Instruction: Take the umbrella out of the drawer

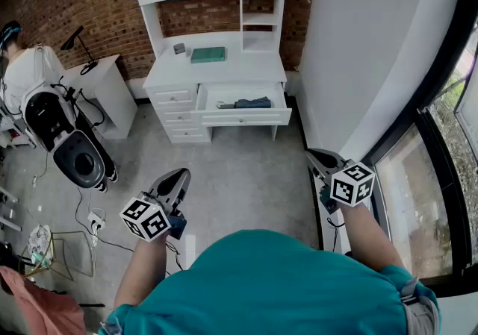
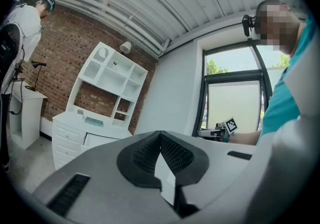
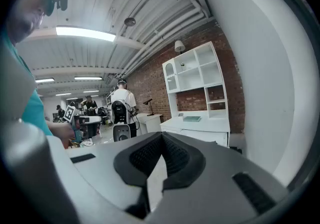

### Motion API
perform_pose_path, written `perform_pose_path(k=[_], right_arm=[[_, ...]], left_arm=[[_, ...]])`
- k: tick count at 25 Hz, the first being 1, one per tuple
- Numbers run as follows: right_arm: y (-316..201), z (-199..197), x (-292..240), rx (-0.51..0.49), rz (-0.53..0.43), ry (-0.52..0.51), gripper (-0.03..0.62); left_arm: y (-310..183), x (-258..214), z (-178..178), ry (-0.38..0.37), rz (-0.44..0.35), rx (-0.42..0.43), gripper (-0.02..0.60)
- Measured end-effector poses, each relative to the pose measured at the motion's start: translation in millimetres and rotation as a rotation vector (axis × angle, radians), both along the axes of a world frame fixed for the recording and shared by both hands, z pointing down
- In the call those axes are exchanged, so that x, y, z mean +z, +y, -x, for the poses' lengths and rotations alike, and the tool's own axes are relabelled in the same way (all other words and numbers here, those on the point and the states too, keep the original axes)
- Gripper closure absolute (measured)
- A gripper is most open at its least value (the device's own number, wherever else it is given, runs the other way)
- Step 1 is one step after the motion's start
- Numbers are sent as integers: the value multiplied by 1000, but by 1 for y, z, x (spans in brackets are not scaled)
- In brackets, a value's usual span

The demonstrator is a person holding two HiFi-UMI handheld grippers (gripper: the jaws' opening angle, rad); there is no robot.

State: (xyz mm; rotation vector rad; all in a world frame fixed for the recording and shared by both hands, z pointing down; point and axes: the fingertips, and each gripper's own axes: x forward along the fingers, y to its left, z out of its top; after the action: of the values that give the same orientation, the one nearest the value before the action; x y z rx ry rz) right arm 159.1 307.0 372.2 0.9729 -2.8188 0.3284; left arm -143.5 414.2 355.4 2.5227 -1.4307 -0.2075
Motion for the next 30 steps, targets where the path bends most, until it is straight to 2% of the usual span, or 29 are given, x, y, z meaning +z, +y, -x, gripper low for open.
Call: perform_pose_path(k=[9, 13, 30], right_arm=[[-5, -7, -5, -13, -4, 10, 574], [-8, -14, -9, -14, 1, -15, 572], [-24, -78, -14, -47, -16, -21, 572]], left_arm=[[-5, 0, -8, 18, -2, -11, 566], [-8, 0, -16, 20, -3, -13, 566], [-36, 1, -103, 29, -8, 1, 566]])
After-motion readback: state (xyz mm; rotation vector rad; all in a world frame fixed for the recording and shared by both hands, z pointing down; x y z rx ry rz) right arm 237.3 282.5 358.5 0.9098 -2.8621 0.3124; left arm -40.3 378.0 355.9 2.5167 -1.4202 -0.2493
